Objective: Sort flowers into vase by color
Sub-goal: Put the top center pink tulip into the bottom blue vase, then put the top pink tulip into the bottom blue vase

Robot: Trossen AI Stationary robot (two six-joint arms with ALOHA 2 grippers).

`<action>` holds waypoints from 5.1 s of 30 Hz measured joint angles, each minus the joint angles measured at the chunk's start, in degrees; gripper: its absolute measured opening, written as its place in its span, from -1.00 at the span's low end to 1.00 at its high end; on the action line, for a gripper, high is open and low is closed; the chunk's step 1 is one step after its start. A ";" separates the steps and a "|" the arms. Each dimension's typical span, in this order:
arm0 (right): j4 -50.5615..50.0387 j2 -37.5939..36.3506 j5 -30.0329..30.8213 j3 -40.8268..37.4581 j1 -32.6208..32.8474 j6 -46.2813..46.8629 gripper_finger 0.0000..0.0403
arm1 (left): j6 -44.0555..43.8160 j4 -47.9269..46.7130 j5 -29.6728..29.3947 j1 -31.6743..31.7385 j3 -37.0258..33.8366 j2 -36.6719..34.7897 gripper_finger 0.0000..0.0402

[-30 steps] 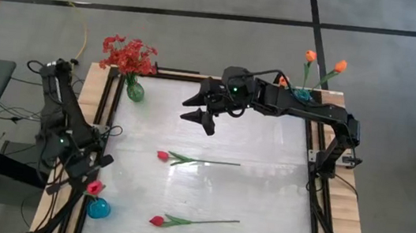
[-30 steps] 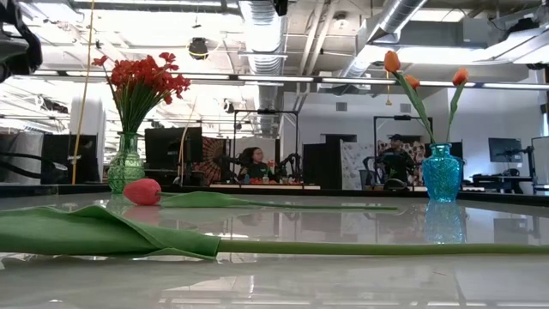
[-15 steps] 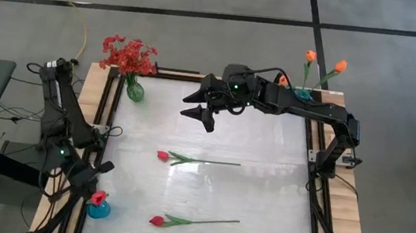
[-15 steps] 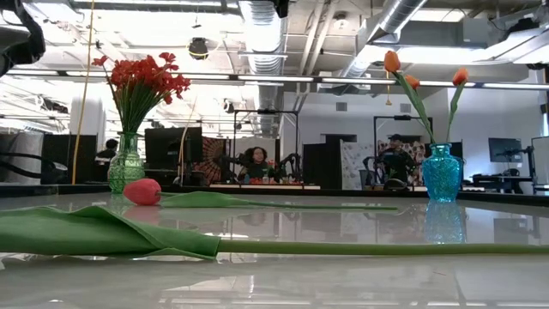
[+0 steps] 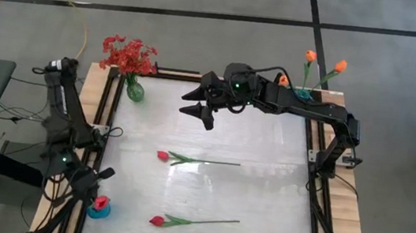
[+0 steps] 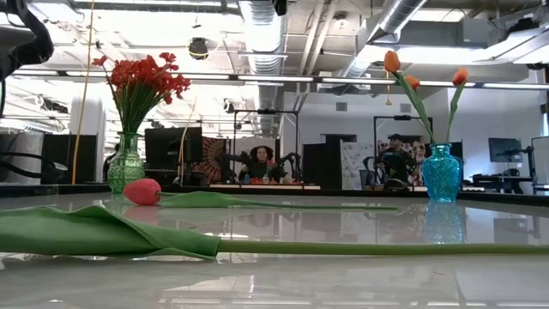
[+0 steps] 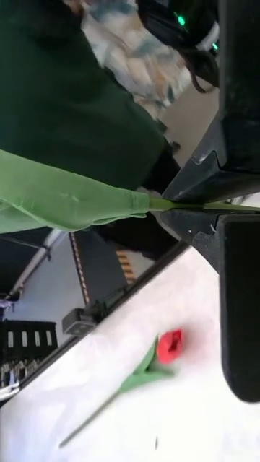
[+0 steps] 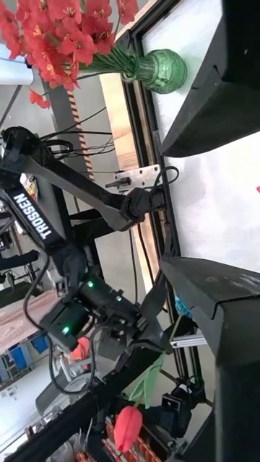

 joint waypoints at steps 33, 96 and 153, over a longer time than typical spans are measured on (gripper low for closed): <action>-0.42 0.00 -0.04 0.01 0.02 0.02 0.32 | -10.21 -7.39 -4.44 -0.13 -3.16 -12.01 -0.56; -37.62 21.67 -1.34 -0.07 2.15 -27.86 0.12 | -24.01 -53.63 -43.14 14.85 21.14 -11.69 0.00; -28.27 24.30 9.19 -6.34 8.05 -13.62 -0.13 | 15.51 -8.17 4.72 70.27 8.73 -9.81 0.00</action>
